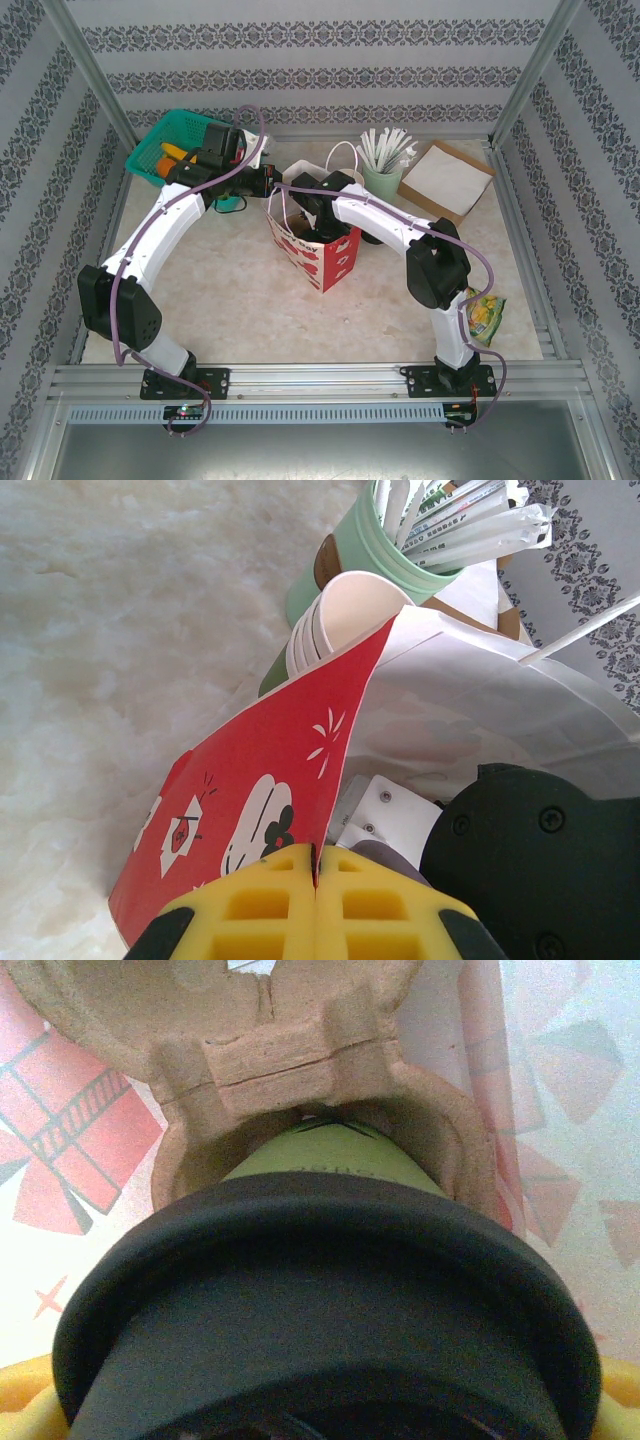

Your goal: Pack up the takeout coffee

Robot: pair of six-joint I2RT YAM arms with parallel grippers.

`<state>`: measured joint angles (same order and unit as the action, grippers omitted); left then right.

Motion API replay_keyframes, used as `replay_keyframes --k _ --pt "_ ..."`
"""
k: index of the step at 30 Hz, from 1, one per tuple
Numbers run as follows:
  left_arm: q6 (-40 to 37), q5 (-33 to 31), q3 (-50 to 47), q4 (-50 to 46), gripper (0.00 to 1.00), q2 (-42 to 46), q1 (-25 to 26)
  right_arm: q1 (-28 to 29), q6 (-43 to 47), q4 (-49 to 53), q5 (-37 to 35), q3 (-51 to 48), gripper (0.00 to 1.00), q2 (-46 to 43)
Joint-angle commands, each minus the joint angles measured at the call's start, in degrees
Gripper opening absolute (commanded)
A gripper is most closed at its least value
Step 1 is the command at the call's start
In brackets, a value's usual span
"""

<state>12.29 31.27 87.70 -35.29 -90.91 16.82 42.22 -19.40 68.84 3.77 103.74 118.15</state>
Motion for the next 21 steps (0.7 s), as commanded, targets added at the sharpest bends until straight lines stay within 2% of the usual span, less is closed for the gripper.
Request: replay_keyframes --k 1,21 --pt "0.5 1.0 0.0 2.9 0.0 0.8 0.3 0.3 -0.5 -1.7 -0.6 -0.8 0.72 1.6" --pt "0.3 1.9 -0.2 3.0 0.0 0.8 0.3 0.4 -0.8 -3.6 -1.1 -0.1 0.72 2.6"
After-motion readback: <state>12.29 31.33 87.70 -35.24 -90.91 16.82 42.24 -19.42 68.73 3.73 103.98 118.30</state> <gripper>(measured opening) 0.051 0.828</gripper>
